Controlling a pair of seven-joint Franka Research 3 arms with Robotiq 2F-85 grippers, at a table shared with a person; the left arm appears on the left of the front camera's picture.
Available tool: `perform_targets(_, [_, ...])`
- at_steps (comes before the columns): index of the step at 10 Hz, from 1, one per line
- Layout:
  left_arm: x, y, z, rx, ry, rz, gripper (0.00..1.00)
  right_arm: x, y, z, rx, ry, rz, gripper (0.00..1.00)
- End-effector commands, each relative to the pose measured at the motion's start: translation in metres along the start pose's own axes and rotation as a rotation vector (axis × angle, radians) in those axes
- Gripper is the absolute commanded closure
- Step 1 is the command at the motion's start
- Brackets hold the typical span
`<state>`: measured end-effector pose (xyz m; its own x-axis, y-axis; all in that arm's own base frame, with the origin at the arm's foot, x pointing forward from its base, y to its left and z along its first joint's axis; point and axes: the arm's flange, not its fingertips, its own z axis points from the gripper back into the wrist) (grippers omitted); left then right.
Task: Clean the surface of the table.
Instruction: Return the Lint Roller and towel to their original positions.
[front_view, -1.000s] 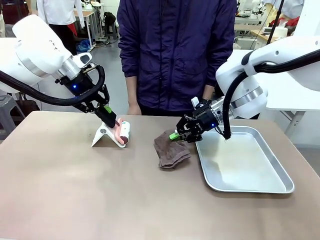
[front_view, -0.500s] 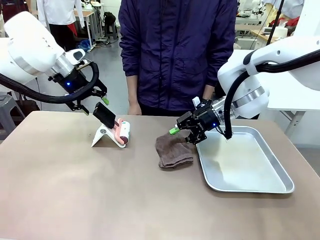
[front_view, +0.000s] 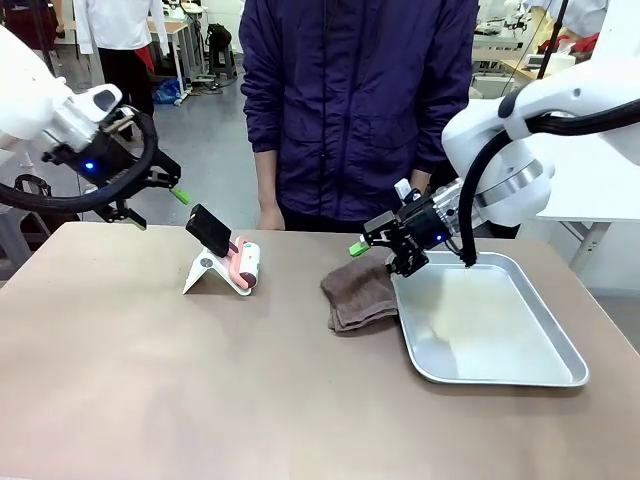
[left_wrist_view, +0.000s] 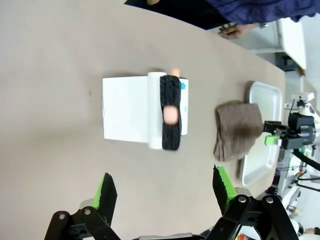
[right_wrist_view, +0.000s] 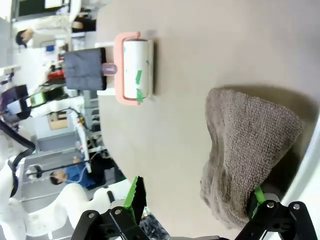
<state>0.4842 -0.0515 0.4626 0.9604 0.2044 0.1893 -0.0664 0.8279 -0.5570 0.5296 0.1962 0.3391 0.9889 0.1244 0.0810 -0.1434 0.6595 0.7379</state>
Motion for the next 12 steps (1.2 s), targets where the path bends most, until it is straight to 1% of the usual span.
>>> perform_targets(1, [-0.021, 0.009, 0.011, -0.069, -0.025, -0.039, 0.0, -0.013, 0.023, 0.021, -0.171, -0.038, -0.03, 0.0])
perform_targets(2, [-0.025, 0.012, 0.015, -0.089, -0.032, -0.047, 0.0, -0.017, 0.033, 0.029, -0.24, -0.045, -0.008, 0.0])
perform_targets(3, [-0.027, 0.012, 0.016, -0.094, -0.029, -0.054, 0.0, -0.021, 0.047, 0.033, -0.307, -0.06, 0.051, 0.0])
perform_targets(4, [-0.028, 0.014, 0.017, -0.096, -0.028, -0.058, 0.0, -0.024, 0.057, 0.037, -0.33, -0.079, 0.1, 0.0])
perform_targets(5, [-0.028, 0.014, 0.016, -0.104, -0.018, -0.059, 0.0, -0.03, 0.066, 0.036, -0.324, -0.097, 0.175, 0.0])
perform_targets(6, [-0.028, 0.015, 0.013, -0.104, -0.006, -0.064, 0.0, -0.034, 0.073, 0.029, -0.277, -0.069, 0.248, 0.0])
perform_targets(7, [-0.028, 0.018, 0.012, -0.112, -0.002, -0.06, 0.0, -0.036, 0.078, 0.023, -0.159, 0.002, 0.335, 0.0])
perform_targets(8, [-0.029, 0.02, 0.011, -0.131, 0.004, -0.062, 0.0, -0.037, 0.077, 0.024, -0.126, -0.008, 0.315, 0.0])
perform_targets(9, [-0.032, 0.023, 0.011, -0.145, 0.006, -0.06, 0.0, -0.041, 0.074, 0.026, -0.047, 0.039, 0.297, 0.0])
perform_targets(10, [-0.041, 0.028, 0.016, -0.199, 0.036, -0.085, 0.0, -0.05, 0.067, 0.035, 0.081, 0.079, 0.249, 0.0])
perform_targets(11, [-0.055, 0.038, 0.027, -0.284, 0.057, -0.111, 0.0, -0.068, 0.056, 0.049, 0.235, 0.115, 0.214, 0.0])
perform_targets(12, [-0.071, 0.049, 0.038, -0.375, 0.097, -0.144, 0.0, -0.084, 0.046, 0.065, 0.316, 0.108, 0.192, 0.0])
